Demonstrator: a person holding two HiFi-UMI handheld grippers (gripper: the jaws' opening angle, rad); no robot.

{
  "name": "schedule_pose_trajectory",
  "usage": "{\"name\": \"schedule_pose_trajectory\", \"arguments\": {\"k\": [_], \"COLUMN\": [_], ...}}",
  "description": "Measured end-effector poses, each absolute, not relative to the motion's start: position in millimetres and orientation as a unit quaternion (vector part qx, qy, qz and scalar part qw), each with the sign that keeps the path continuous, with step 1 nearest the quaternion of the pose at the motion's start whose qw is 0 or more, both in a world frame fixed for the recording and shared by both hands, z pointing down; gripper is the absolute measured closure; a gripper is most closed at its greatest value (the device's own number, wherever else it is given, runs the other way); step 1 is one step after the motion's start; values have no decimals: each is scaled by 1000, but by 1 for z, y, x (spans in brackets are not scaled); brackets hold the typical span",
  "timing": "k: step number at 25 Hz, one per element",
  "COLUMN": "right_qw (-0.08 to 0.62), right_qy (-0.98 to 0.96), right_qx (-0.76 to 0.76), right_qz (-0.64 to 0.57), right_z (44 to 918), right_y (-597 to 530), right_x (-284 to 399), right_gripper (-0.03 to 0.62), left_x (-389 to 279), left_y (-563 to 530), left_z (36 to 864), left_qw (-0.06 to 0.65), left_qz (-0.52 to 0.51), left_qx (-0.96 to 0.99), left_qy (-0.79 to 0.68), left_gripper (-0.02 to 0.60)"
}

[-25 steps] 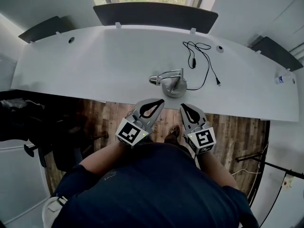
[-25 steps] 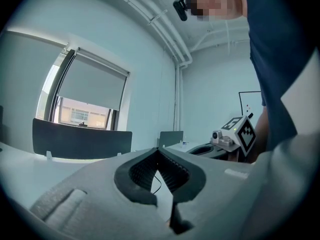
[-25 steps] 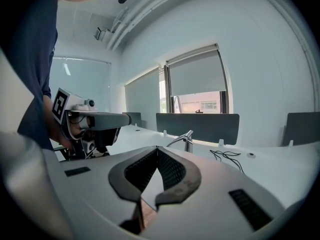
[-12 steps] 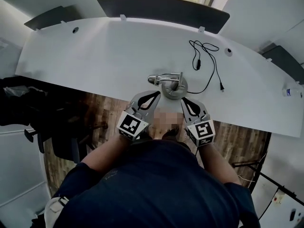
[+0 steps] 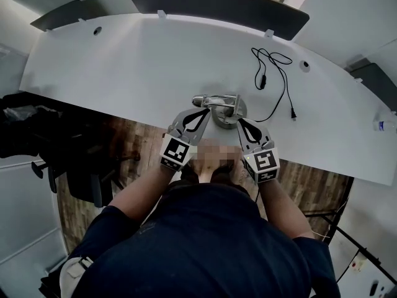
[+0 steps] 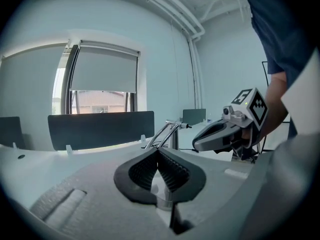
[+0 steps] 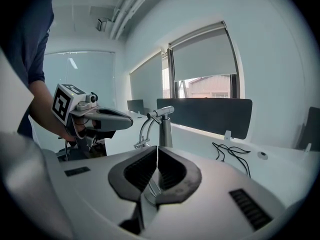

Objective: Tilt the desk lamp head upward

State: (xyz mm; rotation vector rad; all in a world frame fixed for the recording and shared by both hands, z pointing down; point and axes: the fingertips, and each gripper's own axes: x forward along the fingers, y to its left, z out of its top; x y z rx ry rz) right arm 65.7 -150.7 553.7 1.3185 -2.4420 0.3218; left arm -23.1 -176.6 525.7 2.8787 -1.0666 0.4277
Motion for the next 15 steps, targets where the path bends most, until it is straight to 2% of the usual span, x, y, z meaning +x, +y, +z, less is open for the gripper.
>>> {"name": "schedule_pose_trajectory", "arguments": {"k": [7, 10, 15], "right_qw": [184, 183, 190], "right_qy": [-861, -862, -862], "right_qx": [459, 455, 452], "right_qz": [122, 130, 131], "right_z": [574, 583, 591], "right_y": [-165, -169, -173], "right_x": [65, 64, 61], "right_gripper": [577, 545, 485], "left_x": [-22, -22, -21], "left_y": [-190, -193, -194], "left_z": [545, 550, 564], "left_qw": [7, -9, -44], "left_qz": [165, 180, 220], "left_qx": [924, 921, 915], "left_qy": [-346, -344, -336], "left_gripper": [574, 572, 486]}}
